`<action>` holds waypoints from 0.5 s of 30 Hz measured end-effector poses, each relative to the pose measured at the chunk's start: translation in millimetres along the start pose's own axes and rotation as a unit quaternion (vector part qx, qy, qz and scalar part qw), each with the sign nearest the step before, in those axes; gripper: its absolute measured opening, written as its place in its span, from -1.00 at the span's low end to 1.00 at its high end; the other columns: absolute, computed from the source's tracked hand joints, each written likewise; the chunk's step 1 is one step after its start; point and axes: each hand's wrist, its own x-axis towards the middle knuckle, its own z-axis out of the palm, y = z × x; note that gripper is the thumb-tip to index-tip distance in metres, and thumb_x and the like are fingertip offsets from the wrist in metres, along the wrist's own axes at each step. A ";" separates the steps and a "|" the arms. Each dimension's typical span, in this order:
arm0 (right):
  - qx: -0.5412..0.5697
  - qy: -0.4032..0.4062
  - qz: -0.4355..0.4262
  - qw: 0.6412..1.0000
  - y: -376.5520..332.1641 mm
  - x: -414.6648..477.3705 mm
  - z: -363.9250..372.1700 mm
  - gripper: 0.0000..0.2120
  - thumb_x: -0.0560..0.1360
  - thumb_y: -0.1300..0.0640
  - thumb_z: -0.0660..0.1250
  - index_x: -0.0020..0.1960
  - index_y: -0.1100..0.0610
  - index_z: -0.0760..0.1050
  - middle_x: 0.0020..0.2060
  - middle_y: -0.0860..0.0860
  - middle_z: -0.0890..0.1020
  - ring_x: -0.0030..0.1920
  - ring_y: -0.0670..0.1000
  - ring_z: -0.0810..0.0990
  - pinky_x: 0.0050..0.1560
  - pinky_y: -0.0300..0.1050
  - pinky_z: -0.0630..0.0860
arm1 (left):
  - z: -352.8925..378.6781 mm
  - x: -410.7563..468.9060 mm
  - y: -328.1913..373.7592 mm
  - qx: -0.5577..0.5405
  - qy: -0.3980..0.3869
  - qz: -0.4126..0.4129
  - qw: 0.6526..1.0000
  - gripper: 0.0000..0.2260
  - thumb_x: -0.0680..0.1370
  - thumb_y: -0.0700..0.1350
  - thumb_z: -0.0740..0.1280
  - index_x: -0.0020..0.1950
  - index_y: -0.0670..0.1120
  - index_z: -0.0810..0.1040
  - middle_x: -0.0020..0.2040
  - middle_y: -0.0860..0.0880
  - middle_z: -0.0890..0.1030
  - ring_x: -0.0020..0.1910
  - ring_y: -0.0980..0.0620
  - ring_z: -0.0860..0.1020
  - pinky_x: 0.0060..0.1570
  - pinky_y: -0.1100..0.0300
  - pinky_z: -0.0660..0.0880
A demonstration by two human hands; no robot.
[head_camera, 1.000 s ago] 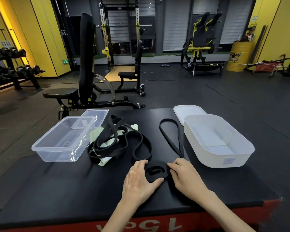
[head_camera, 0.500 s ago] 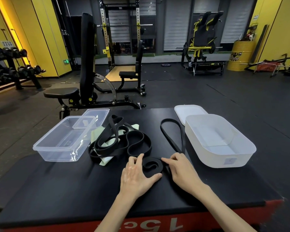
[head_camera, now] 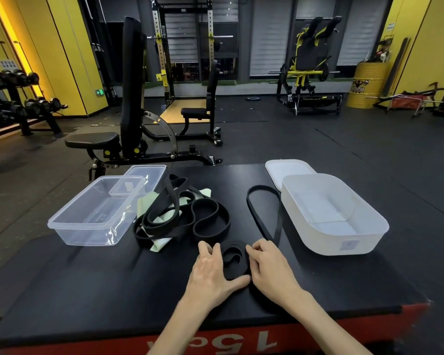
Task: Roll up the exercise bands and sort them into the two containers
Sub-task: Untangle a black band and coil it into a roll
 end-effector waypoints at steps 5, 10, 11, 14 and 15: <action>-0.015 -0.013 -0.019 1.000 6.5 0.9 -4.6 -0.74 0.51 0.18 0.22 0.11 0.16 0.61 -0.13 -0.06 0.52 -0.11 -0.01 0.46 -0.12 -0.24 0.40 | -26.1 12.9 -27.1 -0.074 -0.117 0.041 0.990 -0.17 0.38 0.25 0.43 0.51 -0.07 0.20 0.16 0.10 0.26 -0.05 0.16 0.45 0.10 0.27 0.44; -0.030 -0.041 -0.025 0.998 13.7 -0.7 -5.0 -0.58 0.48 0.30 0.20 0.32 0.11 0.48 -0.04 -0.03 0.49 0.00 0.03 0.44 0.01 -0.19 0.43 | -25.5 24.3 -29.2 -0.091 -0.089 0.085 0.988 -0.17 0.30 0.20 0.52 0.46 0.02 0.25 0.31 0.16 0.28 0.28 0.14 0.34 0.31 0.22 0.32; -0.038 -0.040 -0.027 0.998 14.7 0.2 -5.2 -0.56 0.46 0.34 0.23 0.31 0.11 0.49 -0.06 -0.03 0.49 -0.03 0.04 0.46 -0.04 -0.20 0.41 | -23.6 25.1 -30.3 -0.098 -0.085 0.099 0.987 -0.17 0.30 0.18 0.52 0.47 0.04 0.24 0.35 0.18 0.28 0.34 0.16 0.29 0.34 0.26 0.25; -0.042 -0.039 -0.034 0.998 17.5 3.6 -6.1 -0.52 0.43 0.41 0.25 0.30 0.11 0.50 -0.05 -0.01 0.52 -0.03 0.05 0.49 -0.10 -0.24 0.32 | -18.7 25.2 -33.9 -0.133 -0.102 0.108 0.980 -0.19 0.35 0.13 0.51 0.50 0.10 0.18 0.43 0.16 0.25 0.41 0.20 0.20 0.35 0.34 0.13; -0.035 -0.042 -0.034 0.998 18.0 4.6 -6.5 -0.52 0.45 0.41 0.23 0.31 0.10 0.49 -0.02 -0.01 0.53 0.01 0.05 0.48 -0.09 -0.24 0.31 | -17.8 25.1 -34.5 -0.149 -0.115 0.103 0.977 -0.20 0.37 0.11 0.50 0.50 0.13 0.16 0.43 0.14 0.24 0.40 0.20 0.22 0.34 0.35 0.14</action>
